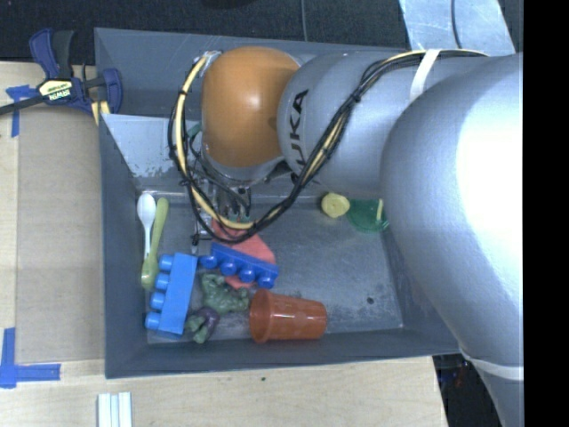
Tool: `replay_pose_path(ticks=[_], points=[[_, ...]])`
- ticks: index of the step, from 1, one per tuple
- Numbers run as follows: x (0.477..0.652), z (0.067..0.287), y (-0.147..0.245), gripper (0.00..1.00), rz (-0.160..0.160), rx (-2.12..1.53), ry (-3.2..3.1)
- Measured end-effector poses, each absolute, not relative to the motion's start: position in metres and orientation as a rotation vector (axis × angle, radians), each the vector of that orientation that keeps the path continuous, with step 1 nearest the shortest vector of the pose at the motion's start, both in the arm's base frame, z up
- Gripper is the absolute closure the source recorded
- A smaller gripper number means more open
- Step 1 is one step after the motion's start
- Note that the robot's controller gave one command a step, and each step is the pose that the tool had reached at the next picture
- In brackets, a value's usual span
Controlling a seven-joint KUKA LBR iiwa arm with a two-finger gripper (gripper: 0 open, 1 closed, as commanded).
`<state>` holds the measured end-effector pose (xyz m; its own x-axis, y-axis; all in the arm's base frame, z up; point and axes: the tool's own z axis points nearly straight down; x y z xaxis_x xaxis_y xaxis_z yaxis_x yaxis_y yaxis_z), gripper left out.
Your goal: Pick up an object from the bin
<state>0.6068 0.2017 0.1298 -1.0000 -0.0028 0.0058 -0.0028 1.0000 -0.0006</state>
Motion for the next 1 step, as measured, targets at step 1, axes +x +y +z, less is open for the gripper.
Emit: replay_pose_path(ticks=[1], points=[[0.6091,0.1344,0.2007,0.0,-0.001,0.001,-3.144]])
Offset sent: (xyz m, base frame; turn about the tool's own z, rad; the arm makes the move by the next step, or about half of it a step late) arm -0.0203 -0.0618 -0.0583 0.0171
